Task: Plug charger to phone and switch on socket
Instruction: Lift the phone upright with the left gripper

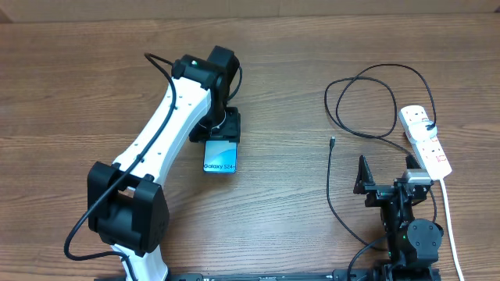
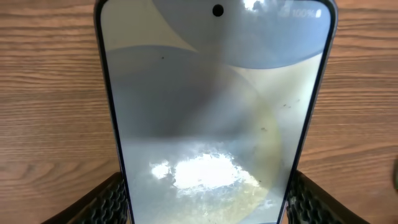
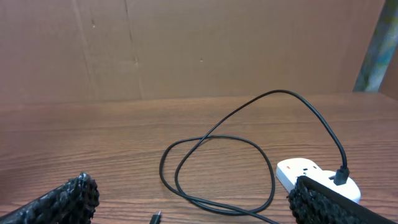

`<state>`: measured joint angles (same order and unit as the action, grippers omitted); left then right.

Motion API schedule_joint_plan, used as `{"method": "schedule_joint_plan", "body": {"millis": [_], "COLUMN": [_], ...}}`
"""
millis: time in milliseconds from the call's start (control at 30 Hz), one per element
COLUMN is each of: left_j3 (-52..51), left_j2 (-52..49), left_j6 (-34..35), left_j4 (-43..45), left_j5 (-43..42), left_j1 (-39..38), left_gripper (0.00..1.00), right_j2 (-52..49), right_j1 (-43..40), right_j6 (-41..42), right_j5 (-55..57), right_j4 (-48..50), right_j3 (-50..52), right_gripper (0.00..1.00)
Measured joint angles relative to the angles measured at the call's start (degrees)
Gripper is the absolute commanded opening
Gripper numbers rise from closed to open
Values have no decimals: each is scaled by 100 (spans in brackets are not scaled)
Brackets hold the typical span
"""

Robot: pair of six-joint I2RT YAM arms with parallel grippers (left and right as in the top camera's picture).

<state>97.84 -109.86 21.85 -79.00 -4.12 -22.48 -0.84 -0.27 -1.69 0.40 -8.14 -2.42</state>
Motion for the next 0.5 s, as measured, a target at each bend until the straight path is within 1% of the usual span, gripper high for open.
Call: {"method": "schedule_joint_plan", "body": {"millis": [133,333,500], "left_j3": [229,258,260], "left_j2": [2,98,527], "left_j6": [0,2,2], "left_j4": [-149,-330,-472], "left_j5": [-2,-2,-2], "left_j1": [0,0,0], "left_gripper": [41,41,41], "right_j2": [0,0,0], "right_j1": [0,0,0], "right_j6": [0,-2,-4], "right_j5": [2,2,0], "right_j4": [2,2,2], "right_j3": [0,0,0], "right_gripper": [100,100,100]}}
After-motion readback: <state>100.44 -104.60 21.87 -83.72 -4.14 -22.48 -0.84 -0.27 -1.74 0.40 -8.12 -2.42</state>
